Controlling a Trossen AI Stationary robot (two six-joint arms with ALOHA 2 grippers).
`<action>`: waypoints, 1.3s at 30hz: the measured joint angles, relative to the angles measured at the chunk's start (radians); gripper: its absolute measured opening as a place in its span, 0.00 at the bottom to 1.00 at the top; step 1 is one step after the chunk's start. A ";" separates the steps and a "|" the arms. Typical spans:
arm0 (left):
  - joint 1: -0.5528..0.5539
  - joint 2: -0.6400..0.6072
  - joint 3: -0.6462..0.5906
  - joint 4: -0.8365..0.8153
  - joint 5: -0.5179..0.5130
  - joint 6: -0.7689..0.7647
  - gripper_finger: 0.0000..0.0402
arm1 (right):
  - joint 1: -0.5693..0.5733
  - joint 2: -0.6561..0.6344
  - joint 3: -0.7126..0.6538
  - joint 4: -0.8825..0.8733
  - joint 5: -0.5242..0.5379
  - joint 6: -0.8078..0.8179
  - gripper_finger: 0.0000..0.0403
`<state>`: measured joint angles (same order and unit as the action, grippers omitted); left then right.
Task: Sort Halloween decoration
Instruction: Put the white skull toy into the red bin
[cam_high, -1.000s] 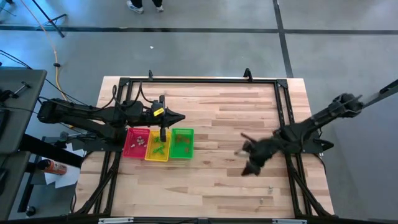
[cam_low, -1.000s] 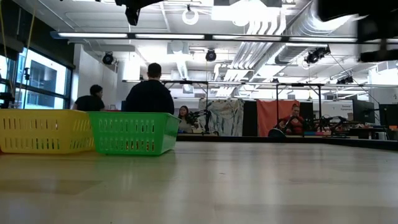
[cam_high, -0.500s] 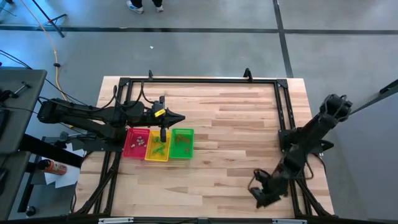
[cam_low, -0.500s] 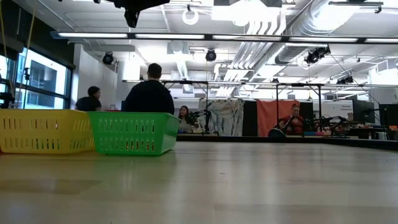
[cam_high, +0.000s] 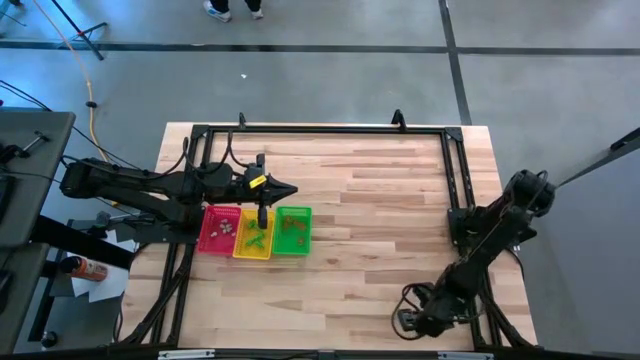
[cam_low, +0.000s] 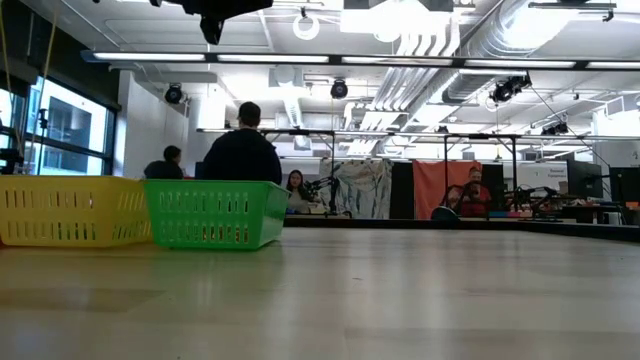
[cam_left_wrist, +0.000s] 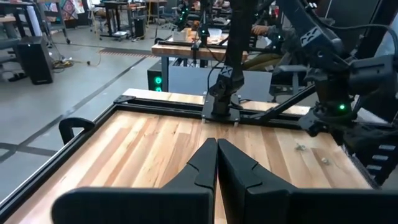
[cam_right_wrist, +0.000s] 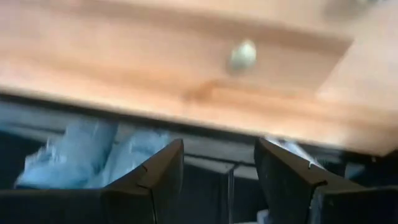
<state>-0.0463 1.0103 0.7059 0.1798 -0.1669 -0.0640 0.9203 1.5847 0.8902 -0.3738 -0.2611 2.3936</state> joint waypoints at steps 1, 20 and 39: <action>0.000 0.000 0.000 -0.003 0.000 0.006 0.00 | -0.009 0.010 0.000 -0.004 0.001 0.000 0.47; 0.000 0.000 0.000 -0.004 0.000 -0.012 0.00 | -0.039 0.146 -0.004 -0.040 -0.033 0.008 0.43; 0.000 0.000 0.000 -0.005 0.000 -0.012 0.00 | -0.068 0.148 -0.003 -0.055 -0.027 -0.009 0.27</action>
<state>-0.0467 1.0103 0.7059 0.1753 -0.1669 -0.0757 0.8520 1.7329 0.8868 -0.4290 -0.2884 2.3844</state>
